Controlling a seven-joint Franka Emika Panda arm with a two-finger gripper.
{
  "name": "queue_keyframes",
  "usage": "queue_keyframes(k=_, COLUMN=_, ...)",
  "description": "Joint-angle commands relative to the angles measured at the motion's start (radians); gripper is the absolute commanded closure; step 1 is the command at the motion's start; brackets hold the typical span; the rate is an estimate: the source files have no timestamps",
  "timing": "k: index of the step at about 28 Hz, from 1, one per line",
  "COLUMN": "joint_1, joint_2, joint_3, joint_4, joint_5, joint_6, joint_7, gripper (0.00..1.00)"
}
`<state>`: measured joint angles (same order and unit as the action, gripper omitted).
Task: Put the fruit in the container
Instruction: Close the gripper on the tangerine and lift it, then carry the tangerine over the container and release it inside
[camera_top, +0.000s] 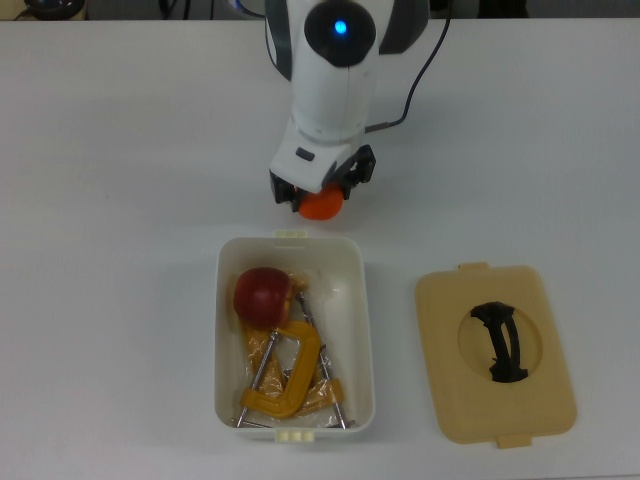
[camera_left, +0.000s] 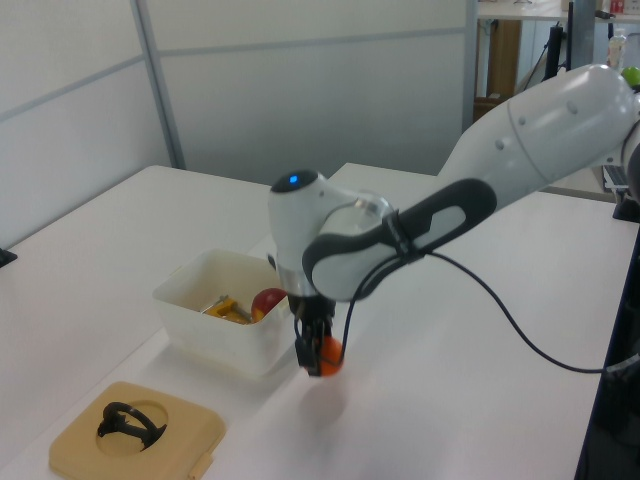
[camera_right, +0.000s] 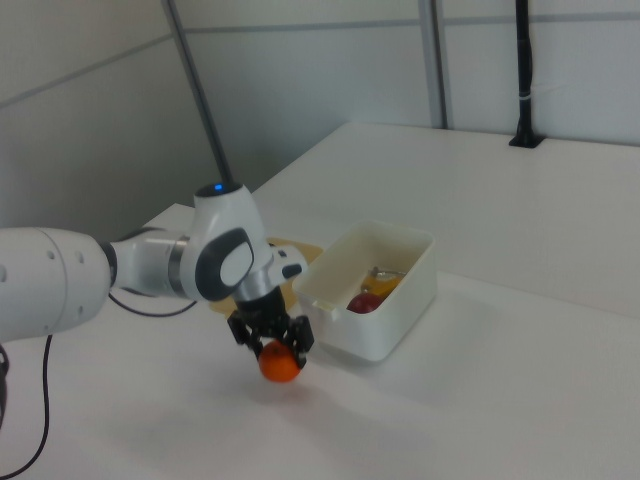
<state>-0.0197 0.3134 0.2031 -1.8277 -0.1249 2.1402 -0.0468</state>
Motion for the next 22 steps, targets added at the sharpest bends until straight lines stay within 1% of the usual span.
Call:
queue_keyframes(k=1, joint_1=-0.028, joint_2=-0.05, joint_3=-0.008, joint_4=0.106, joint_5=0.008, joint_6=-0.117, joint_7=0.033, gripper=0.67)
queue_keyframes(k=2, joint_1=-0.034, joint_2=-0.051, joint_3=-0.005, joint_4=0.126, joint_5=0.008, joint_6=-0.126, joint_7=0.035, gripper=0.67)
queue_keyframes(k=3, joint_1=-0.046, joint_2=-0.054, joint_3=-0.008, joint_4=0.161, joint_5=0.016, joint_6=-0.129, joint_7=0.038, gripper=0.67)
queue_keyframes(k=6, joint_1=-0.066, joint_2=-0.05, joint_3=-0.008, joint_4=0.211, joint_5=0.037, joint_6=-0.119, joint_7=0.064, gripper=0.66)
queue_keyframes(k=8, joint_1=-0.078, joint_2=-0.045, joint_3=-0.008, joint_4=0.235, joint_5=0.044, joint_6=-0.114, joint_7=0.087, gripper=0.64)
queue_keyframes(k=11, joint_1=-0.092, joint_2=-0.039, joint_3=-0.008, joint_4=0.249, joint_5=0.044, joint_6=-0.016, joint_7=0.131, gripper=0.57)
queue_keyframes(k=13, joint_1=-0.092, joint_2=-0.039, joint_3=-0.008, joint_4=0.245, joint_5=0.044, joint_6=0.073, joint_7=0.179, gripper=0.56)
queue_keyframes(k=14, joint_1=-0.092, joint_2=-0.034, joint_3=-0.008, joint_4=0.233, joint_5=0.038, joint_6=0.142, joint_7=0.227, gripper=0.46)
queue_keyframes(k=17, joint_1=-0.092, joint_2=-0.019, joint_3=-0.008, joint_4=0.22, joint_5=0.031, joint_6=0.193, joint_7=0.281, gripper=0.24)
queue_keyframes(k=19, joint_1=-0.092, joint_2=-0.016, joint_3=-0.008, joint_4=0.22, joint_5=0.031, joint_6=0.198, joint_7=0.294, gripper=0.0)
queue_keyframes(k=22, joint_1=-0.092, joint_2=-0.017, joint_3=-0.008, joint_4=0.217, joint_5=0.031, joint_6=0.194, joint_7=0.298, gripper=0.0)
